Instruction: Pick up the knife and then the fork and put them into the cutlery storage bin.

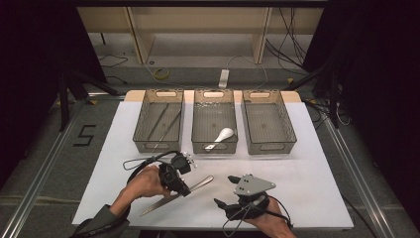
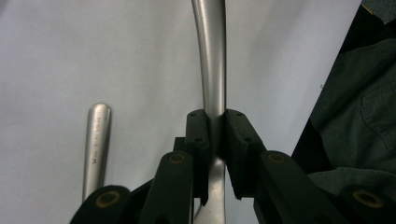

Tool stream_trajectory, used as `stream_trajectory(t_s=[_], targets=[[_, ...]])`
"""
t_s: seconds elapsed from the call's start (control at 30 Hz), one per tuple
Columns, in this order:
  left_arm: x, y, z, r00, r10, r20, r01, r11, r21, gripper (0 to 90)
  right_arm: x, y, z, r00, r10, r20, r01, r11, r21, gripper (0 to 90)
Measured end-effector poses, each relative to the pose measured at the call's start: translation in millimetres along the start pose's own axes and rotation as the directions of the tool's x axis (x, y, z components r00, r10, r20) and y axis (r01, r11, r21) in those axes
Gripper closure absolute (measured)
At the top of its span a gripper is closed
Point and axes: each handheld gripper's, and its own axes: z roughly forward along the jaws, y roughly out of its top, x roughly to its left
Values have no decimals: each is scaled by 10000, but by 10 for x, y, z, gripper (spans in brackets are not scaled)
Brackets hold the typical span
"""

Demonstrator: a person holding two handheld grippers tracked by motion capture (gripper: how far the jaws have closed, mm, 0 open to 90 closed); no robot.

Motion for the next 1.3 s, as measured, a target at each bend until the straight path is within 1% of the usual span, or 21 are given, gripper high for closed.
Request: stream_trajectory(t_s=[0.03, 0.13, 0.2, 0.23, 0.27, 0.3, 0.4, 0.43, 0.47, 0.53, 0.6, 0.63, 0.67, 0.83, 0.93, 0.97, 1.03, 1.07, 1.17, 1.23, 1.3], targets=[[-13, 12, 6, 10000, 55, 47, -55, 10000, 19, 799, 12, 3, 10, 10000, -75, -18, 76, 9999, 134, 236], [-48, 50, 32, 9996, 162, 211, -163, 9998, 74, 799, 39, 11, 47, 9992, -383, -78, 385, 9990, 243, 238], [-68, 80, 47, 9994, 222, 248, -225, 9997, 129, 799, 47, 16, 67, 9990, -412, -178, 416, 9989, 226, 239], [-70, 95, 49, 9990, 368, 253, -373, 9991, 189, 799, 51, 18, 72, 9986, -466, -244, 471, 9987, 210, 240], [-86, 105, 58, 9990, 276, 337, -281, 9995, 138, 799, 59, 20, 76, 9984, -494, -281, 502, 9984, 265, 241], [-95, 117, 65, 9988, 335, 370, -342, 9992, 194, 799, 65, 22, 87, 9981, -556, -265, 563, 9981, 261, 241], [-131, 137, 91, 9984, 419, 381, -428, 9988, 241, 799, 89, 22, 117, 9964, -776, -331, 789, 9961, 404, 244], [-136, 143, 93, 9979, 523, 387, -537, 9980, 343, 799, 99, 22, 126, 9954, -899, -326, 914, 9947, 471, 246], [-148, 147, 104, 9978, 469, 471, -483, 9984, 284, 799, 109, 21, 134, 9946, -982, -329, 998, 9936, 531, 248], [-157, 152, 112, 9973, 525, 514, -541, 9981, 307, 799, 125, 22, 150, 9934, -1089, -347, 1109, 9920, 608, 252], [-156, 159, 109, 9969, 590, 514, -609, 9974, 376, 799, 133, 22, 162, 9909, -1301, -352, 1322, 9890, 663, 263], [-156, 160, 107, 9968, 602, 521, -622, 9974, 378, 799, 138, 22, 168, 9905, -1334, -338, 1354, 9885, 676, 264], [-160, 159, 109, 9970, 543, 552, -563, 9978, 346, 799, 141, 22, 175, 9898, -1385, -347, 1407, 9874, 720, 266], [-166, 165, 102, 9970, 538, 559, -559, 9978, 365, 798, 156, 22, 209, 9840, -1766, -223, 1779, 9801, 881, 288], [-181, 171, 98, 9965, 585, 591, -609, 9974, 388, 799, 178, 20, 234, 9765, -2154, -65, 2150, 9716, 988, 309], [-182, 176, 94, 9959, 686, 596, -713, 9964, 454, 799, 185, 22, 245, 9729, -2311, -37, 2303, 9680, 998, 314], [-203, 182, 96, 9961, 664, 587, -690, 9967, 437, 798, 201, 26, 265, 9698, -2435, -100, 2432, 9642, 1061, 326], [-210, 188, 92, 9953, 770, 586, -802, 9954, 530, 799, 209, 25, 279, 9670, -2546, -83, 2539, 9611, 1085, 334], [-248, 202, 103, 9943, 825, 680, -862, 9948, 537, 799, 231, 21, 313, 9576, -2882, -39, 2865, 9504, 1209, 350], [-261, 218, 100, 9924, 971, 759, -1021, 9927, 647, 798, 248, 21, 330, 9516, -3071, -123, 3060, 9431, 1304, 352], [-277, 222, 104, 9919, 993, 792, -1043, 9926, 619, 799, 263, 15, 348, 9486, -3151, -308, 3163, 9393, 1326, 365]])
